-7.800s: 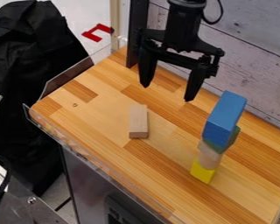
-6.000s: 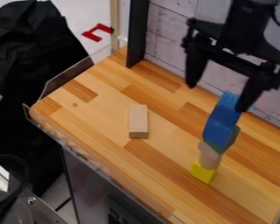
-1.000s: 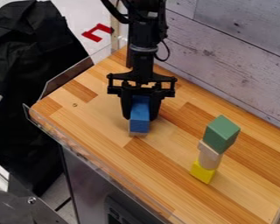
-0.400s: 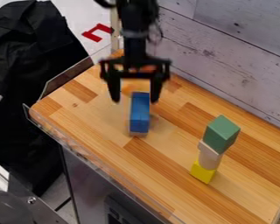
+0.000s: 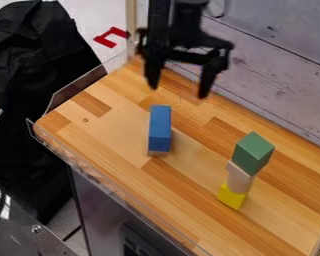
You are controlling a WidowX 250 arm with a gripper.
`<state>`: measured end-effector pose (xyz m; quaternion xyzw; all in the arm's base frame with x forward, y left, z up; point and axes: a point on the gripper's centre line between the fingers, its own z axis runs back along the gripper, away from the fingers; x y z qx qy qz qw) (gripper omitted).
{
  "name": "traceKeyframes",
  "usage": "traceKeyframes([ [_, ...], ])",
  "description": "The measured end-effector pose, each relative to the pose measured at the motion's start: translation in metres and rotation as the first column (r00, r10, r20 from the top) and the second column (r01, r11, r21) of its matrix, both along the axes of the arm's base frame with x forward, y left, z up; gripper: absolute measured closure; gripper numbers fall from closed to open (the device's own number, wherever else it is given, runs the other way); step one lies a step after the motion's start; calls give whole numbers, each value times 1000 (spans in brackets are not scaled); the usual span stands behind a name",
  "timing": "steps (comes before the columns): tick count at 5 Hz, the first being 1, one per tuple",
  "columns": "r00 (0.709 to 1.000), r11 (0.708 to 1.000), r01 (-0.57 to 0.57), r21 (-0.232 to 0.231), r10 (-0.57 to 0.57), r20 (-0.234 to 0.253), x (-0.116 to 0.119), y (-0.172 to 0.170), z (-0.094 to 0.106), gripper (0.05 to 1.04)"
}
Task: Remove blue rectangle from the tower and put on the block
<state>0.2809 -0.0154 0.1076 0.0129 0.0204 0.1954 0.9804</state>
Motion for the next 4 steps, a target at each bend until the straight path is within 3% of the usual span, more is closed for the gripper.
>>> traceKeyframes([
  [1,996,997,76,4,-76,-44,-6,-18,8,83],
  [2,992,993,116,-11,-116,-42,-16,-20,22,83],
  [4,984,984,174,-32,-175,-40,-11,-22,4,83],
])
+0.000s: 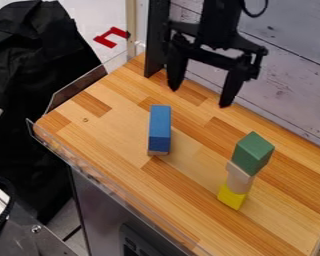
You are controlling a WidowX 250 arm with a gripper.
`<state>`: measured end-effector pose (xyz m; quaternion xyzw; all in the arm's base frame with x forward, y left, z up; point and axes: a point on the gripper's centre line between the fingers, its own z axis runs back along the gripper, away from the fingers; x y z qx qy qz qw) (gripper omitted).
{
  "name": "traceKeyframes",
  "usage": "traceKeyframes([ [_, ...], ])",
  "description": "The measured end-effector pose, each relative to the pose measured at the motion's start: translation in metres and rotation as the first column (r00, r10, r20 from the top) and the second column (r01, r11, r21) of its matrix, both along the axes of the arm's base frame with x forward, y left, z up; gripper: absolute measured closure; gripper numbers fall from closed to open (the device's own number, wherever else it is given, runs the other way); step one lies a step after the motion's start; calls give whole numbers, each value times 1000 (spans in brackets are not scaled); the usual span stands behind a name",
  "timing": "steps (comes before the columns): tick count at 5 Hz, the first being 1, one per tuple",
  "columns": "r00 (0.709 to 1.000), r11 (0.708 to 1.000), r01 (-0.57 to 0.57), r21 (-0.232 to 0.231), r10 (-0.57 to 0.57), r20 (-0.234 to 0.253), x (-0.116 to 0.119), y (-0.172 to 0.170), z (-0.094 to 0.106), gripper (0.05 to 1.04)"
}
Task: Remove blue rectangle from the tower and put on the block
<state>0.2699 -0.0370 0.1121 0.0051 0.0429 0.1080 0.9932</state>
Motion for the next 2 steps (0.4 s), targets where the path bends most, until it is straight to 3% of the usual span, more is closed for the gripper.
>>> traceKeyframes([
  [2,1000,1000,11,-1,-11,0,0,0,-1,83],
])
